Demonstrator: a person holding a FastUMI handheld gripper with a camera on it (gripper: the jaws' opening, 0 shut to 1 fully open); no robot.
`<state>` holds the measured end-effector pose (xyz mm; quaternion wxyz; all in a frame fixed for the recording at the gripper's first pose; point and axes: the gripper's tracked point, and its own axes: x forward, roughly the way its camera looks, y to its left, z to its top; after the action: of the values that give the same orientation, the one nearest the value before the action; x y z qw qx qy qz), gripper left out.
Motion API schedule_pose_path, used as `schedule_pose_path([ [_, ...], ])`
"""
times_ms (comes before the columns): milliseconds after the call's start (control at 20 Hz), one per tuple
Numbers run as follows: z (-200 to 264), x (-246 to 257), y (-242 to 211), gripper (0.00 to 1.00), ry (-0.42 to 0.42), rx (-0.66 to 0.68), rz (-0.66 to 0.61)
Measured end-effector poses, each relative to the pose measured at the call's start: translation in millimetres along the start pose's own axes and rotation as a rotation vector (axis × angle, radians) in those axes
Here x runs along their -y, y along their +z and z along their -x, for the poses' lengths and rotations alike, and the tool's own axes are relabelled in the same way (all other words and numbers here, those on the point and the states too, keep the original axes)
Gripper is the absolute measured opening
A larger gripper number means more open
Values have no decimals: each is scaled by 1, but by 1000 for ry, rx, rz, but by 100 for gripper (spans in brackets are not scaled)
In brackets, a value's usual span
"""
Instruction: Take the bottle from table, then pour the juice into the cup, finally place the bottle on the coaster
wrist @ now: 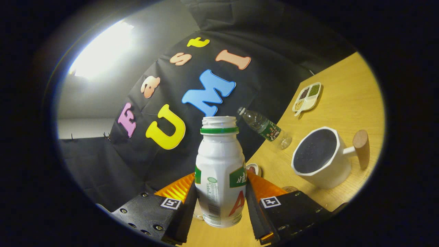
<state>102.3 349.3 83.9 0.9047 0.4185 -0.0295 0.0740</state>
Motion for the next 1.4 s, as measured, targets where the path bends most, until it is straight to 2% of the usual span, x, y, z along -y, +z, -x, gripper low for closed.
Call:
schedule_pose_path([
  [150, -2, 7, -2, 69, -53, -14, 171],
  [500, -14, 6, -13, 69, -120, -24, 602],
  [800, -26, 17, -26, 69, -173, -46, 864],
  [950, -33, 23, -33, 70, -175, -72, 920],
  [1400, -53, 49, -50, 70, -173, -103, 880],
])
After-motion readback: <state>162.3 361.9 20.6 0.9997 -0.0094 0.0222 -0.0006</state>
